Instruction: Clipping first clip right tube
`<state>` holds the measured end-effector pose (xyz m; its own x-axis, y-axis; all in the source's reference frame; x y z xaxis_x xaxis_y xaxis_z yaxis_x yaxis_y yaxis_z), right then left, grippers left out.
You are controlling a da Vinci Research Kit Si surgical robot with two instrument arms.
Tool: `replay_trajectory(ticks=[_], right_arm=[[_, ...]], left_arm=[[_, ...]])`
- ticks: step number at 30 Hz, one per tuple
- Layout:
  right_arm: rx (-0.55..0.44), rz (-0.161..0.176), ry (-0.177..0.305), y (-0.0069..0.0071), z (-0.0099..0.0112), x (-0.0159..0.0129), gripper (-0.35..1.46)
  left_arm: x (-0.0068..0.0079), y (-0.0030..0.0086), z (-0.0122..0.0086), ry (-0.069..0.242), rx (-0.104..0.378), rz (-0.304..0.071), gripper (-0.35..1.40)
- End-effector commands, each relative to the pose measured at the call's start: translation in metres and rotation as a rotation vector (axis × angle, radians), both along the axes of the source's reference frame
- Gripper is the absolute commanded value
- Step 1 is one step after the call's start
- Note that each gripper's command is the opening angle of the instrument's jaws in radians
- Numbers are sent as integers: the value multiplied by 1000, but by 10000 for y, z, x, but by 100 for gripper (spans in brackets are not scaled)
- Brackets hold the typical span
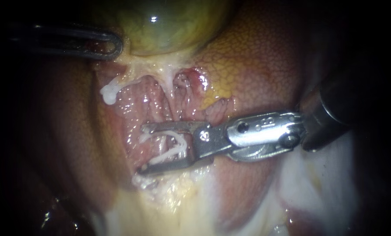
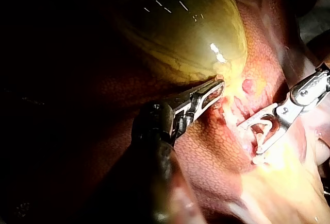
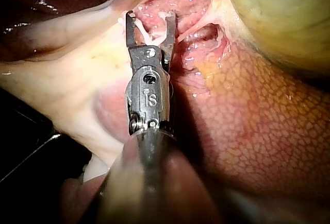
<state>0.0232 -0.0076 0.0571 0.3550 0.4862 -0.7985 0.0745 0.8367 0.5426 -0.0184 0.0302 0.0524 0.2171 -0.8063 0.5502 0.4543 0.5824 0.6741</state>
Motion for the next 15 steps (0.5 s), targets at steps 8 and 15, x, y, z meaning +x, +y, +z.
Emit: replay_trajectory(ticks=[8,15], right_arm=[[7,-1,16,1,-15,-5,46],[18,-13,29,6,-33,-28,46]], left_arm=[[1,0,0,0,0,1,-35],[2,0,0,0,0,1,-35]])
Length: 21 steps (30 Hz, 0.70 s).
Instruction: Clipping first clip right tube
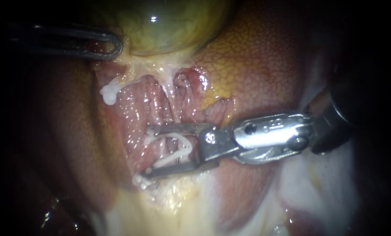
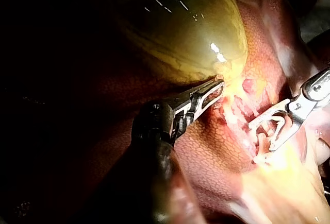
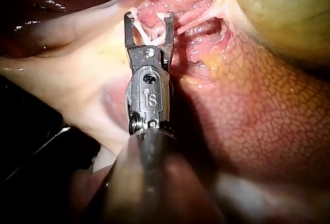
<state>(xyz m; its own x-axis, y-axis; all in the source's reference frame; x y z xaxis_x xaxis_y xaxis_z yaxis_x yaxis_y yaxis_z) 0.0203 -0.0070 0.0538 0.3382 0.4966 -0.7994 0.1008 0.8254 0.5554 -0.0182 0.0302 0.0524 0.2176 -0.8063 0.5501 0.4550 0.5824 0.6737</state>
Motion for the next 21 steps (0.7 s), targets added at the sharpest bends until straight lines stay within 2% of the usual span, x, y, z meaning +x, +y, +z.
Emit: replay_trajectory(ticks=[1,11,21], right_arm=[[1,-1,4,1,-1,-4,46],[7,-16,14,10,-5,-39,45],[35,-16,8,20,23,-55,45]], left_arm=[[0,0,0,-1,0,1,-35],[0,0,0,-1,0,1,-35],[1,0,0,-2,0,2,-35]])
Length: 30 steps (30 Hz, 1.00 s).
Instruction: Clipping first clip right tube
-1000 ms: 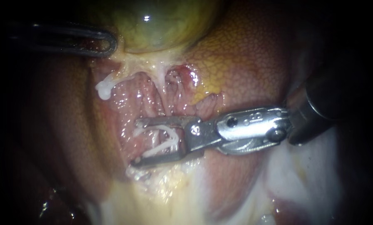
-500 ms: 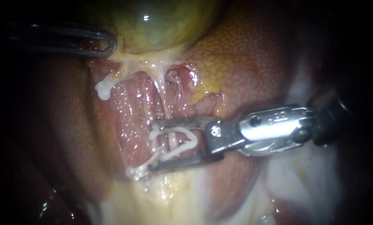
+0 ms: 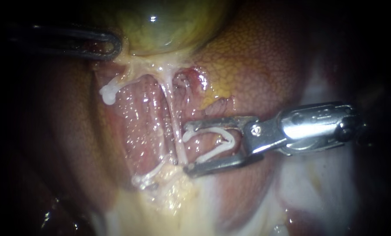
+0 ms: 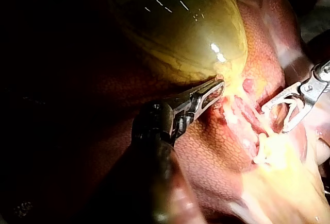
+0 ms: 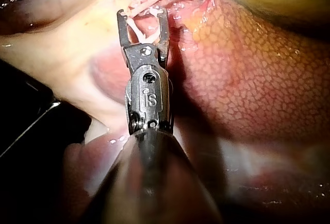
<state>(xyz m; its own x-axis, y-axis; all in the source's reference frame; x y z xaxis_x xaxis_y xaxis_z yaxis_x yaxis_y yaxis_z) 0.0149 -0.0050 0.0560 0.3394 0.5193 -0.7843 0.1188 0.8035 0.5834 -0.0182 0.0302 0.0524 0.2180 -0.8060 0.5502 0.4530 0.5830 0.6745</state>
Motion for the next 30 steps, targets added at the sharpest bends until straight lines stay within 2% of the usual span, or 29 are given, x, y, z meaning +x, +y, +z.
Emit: replay_trajectory(ticks=[1,6,13,16,24,30], right_arm=[[8,3,-4,-1,5,0,45],[44,18,-7,-4,24,3,46],[161,32,64,-2,36,16,47],[212,16,109,0,37,24,46],[266,-6,183,-2,38,37,47],[293,-35,232,-10,29,40,47]], left_arm=[[0,0,0,0,0,0,-35],[0,0,0,0,0,0,-35],[0,0,0,0,0,0,-35],[0,0,0,0,0,0,-35],[0,0,0,0,0,0,-35],[0,0,0,0,0,0,-35]])
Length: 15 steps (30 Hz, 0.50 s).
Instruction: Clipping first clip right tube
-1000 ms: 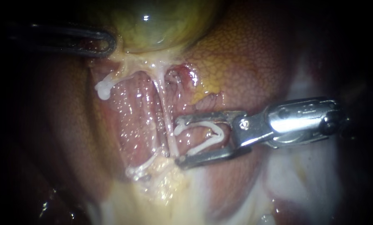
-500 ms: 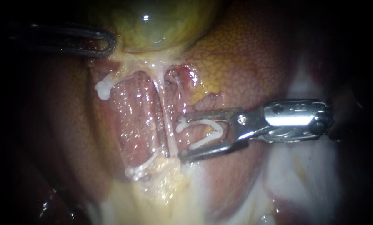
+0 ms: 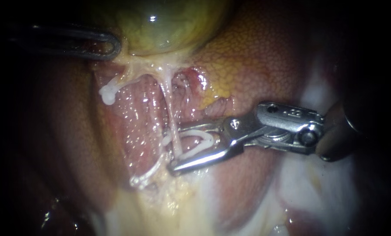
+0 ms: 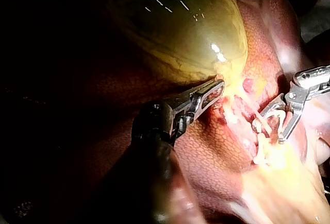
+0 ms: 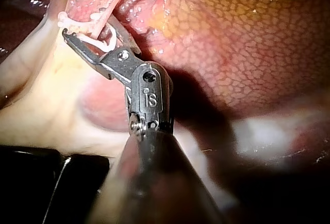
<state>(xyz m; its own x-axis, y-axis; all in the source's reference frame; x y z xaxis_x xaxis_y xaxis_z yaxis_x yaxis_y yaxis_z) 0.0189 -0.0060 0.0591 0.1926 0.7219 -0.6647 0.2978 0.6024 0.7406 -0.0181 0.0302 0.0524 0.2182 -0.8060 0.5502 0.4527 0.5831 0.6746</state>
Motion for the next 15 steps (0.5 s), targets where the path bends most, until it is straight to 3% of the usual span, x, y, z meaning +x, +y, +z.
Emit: replay_trajectory(ticks=[1,9,15], right_arm=[[5,-3,11,-1,-3,1,47],[30,-40,60,-12,-17,6,45],[59,-46,56,-14,-22,8,39]], left_arm=[[0,0,0,0,0,0,-35],[0,0,0,0,0,0,-35],[1,0,0,0,0,0,-35]])
